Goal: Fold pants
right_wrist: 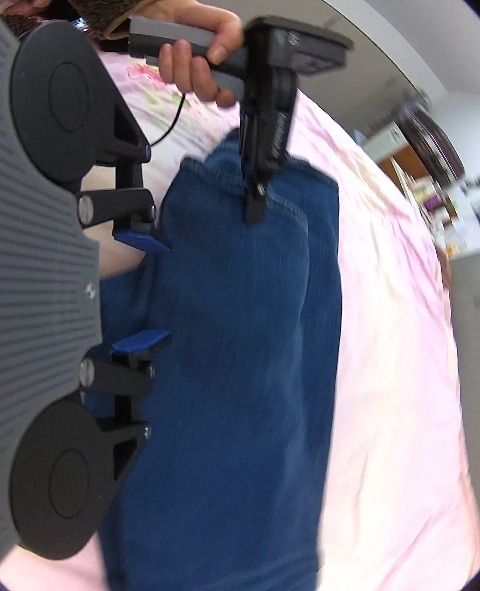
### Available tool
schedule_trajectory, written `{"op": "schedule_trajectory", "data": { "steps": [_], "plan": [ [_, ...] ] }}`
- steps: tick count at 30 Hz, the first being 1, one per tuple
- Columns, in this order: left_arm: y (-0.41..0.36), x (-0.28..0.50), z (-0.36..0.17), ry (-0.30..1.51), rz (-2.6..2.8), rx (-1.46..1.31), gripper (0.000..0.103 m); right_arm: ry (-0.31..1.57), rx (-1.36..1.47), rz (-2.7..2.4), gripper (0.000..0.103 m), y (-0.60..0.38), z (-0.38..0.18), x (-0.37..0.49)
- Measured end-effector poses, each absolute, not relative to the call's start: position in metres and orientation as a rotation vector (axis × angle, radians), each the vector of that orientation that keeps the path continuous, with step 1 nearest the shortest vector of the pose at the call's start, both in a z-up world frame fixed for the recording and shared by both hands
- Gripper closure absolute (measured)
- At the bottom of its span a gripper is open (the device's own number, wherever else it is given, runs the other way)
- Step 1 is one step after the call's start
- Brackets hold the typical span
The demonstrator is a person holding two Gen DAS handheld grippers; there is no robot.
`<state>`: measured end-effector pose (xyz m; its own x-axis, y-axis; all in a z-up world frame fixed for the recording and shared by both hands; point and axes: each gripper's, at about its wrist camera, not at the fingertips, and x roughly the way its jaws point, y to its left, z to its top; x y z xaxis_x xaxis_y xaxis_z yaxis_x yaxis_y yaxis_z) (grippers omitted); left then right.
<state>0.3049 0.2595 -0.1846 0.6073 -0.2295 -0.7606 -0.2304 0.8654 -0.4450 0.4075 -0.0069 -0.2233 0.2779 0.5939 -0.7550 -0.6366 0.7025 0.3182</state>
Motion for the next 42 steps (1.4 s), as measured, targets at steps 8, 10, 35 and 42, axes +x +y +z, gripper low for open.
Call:
{"op": "schedule_trajectory", "data": {
  "steps": [8, 10, 35, 42],
  "plan": [
    [0.226, 0.292, -0.09, 0.766, -0.058, -0.301, 0.091, 0.919, 0.004, 0.66, 0.059, -0.085, -0.219, 0.422],
    [0.226, 0.295, -0.062, 0.742, -0.057, -0.234, 0.091, 0.905, 0.021, 0.611, 0.059, -0.106, -0.215, 0.427],
    [0.334, 0.358, -0.137, 1.02, 0.183, -0.17, 0.091, 0.849, 0.081, 0.508, 0.059, -0.166, -0.212, 0.447],
    [0.35, 0.353, -0.178, 1.041, 0.231, -0.258, 0.077, 0.836, 0.073, 0.487, 0.059, -0.167, -0.212, 0.452]
  ]
}}
